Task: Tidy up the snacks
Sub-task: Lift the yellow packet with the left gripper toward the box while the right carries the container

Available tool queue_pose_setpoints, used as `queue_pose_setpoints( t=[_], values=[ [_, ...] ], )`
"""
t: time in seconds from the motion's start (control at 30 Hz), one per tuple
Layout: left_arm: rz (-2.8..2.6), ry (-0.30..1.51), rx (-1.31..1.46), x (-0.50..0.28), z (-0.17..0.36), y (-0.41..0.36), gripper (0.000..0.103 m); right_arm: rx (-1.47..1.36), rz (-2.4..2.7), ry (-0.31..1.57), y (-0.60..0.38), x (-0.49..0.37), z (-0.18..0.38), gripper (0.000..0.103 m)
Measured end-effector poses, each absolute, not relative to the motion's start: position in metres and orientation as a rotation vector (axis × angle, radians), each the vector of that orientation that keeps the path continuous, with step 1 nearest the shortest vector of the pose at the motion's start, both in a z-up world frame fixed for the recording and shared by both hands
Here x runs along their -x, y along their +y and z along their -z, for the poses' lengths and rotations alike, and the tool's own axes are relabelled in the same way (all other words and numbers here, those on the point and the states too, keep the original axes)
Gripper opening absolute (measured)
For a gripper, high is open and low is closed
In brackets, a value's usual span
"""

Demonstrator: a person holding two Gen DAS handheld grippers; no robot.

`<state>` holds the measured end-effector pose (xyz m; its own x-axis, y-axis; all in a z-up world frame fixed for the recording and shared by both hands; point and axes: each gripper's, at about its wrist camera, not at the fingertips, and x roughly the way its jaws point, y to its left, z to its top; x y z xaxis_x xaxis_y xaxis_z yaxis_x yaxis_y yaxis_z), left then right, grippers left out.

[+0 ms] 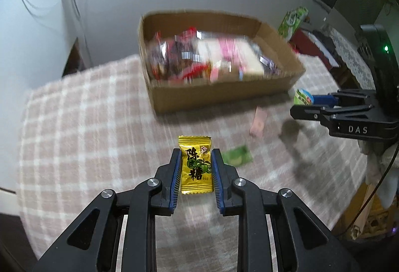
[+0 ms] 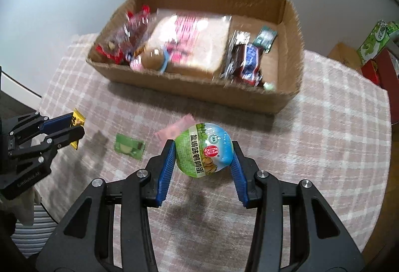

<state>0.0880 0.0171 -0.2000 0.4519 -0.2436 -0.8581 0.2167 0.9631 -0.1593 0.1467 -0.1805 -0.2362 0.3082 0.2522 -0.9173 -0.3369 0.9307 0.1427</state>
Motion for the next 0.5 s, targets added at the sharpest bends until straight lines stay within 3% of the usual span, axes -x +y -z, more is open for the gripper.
queue_pose_setpoints(
  t=[0.5],
  values=[
    [0.289,0.916,-0.004,-0.151,0.140,0.000,0.022,0.051,-0.364,1.036,-0.195,-0.195,0.166,0.045]
  ],
)
